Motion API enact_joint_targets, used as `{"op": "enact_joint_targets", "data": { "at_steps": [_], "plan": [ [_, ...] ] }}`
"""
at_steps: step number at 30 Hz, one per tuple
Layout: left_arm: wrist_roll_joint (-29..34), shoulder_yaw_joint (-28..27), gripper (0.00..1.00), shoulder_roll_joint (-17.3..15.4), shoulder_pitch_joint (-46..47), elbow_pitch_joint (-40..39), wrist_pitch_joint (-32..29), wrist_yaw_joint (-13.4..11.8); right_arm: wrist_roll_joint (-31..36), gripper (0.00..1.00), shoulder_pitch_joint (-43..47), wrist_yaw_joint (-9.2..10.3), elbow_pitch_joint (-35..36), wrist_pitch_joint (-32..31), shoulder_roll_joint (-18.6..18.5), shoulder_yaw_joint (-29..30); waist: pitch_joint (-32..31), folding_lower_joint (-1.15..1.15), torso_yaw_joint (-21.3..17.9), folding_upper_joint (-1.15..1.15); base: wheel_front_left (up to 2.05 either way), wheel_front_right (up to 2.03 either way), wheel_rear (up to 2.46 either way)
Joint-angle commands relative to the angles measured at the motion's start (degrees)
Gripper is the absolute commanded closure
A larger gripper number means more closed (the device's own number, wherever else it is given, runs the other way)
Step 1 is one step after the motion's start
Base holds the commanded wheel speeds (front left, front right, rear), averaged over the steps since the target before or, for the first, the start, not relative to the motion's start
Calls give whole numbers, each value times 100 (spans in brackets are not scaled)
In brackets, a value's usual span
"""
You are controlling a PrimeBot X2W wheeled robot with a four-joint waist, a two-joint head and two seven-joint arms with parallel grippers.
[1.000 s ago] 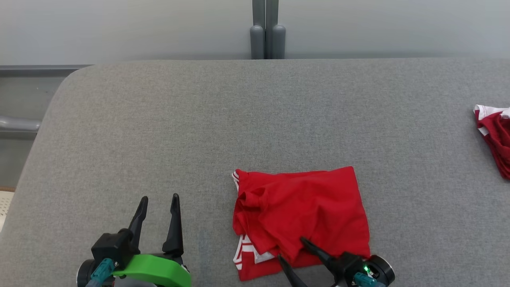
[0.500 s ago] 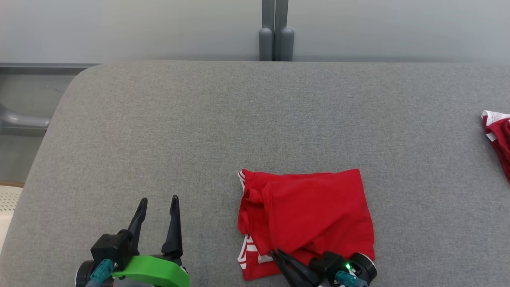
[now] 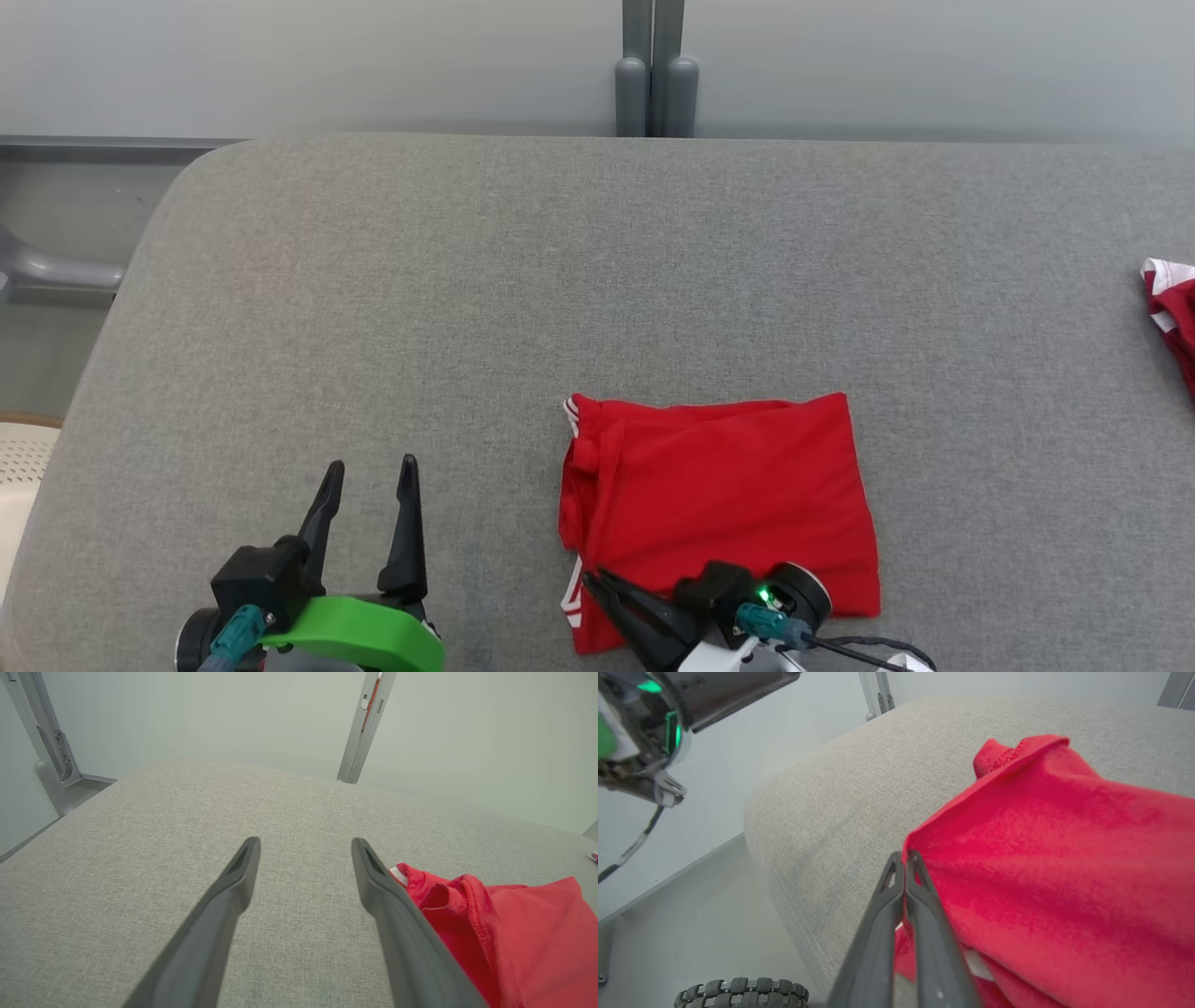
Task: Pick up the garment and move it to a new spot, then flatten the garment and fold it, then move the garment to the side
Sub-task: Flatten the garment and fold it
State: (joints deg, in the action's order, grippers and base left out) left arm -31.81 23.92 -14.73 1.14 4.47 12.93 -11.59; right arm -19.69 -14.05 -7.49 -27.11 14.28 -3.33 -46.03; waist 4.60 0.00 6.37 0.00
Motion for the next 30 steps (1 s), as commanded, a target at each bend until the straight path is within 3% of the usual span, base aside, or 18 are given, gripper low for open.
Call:
{"op": "enact_joint_targets", "data": {
  "at_steps": [1, 3, 4, 5, 6, 11, 16, 24, 30],
  "plan": [
    [-25, -18, 0, -38, 60, 15, 18, 7, -57, 100, -106, 1, -114, 28, 12, -25, 10, 0, 22, 0, 0, 0, 0],
    [-35, -31, 0, -43, 66, 17, 31, 3, -122, 100, -171, 1, -278, 51, 22, 17, 22, 0, 30, 0, 0, 0, 0],
    [-33, -33, 0, -43, 70, 17, 37, 2, -139, 93, -191, 1, -352, 51, 23, 31, 27, 0, 32, 0, 0, 0, 0],
    [-28, -36, 0, -41, 75, 18, 38, -3, -172, 61, -194, 1, -470, 54, 26, 20, 35, 0, 33, 0, 0, 0, 0],
    [-31, -39, 0, -39, 81, 17, 45, -8, -203, 0, -206, 0, -549, 56, 32, -17, 42, 0, 32, 0, 0, 0, 0],
    [-40, -48, 0, -43, 112, 24, 60, -7, -437, 0, -314, 1, -746, 70, 37, -323, 71, 0, 2, 0, 0, 0, 0],
    [-50, -72, 0, -54, 114, 31, 81, -23, -423, 0, -382, 1, -538, 100, 40, -15, 82, 0, -68, 0, 0, 0, 0],
    [-42, -87, 0, -78, 115, 9, 106, -50, 93, 0, 110, 1, 519, 93, -88, 1294, 51, 0, -210, 0, 0, 0, 0],
    [1, -124, 0, -98, 144, -62, 126, -84, 592, 0, 507, 1, 1364, 91, -148, 2596, 26, 0, -365, 0, 0, 0, 0]
  ]
}}
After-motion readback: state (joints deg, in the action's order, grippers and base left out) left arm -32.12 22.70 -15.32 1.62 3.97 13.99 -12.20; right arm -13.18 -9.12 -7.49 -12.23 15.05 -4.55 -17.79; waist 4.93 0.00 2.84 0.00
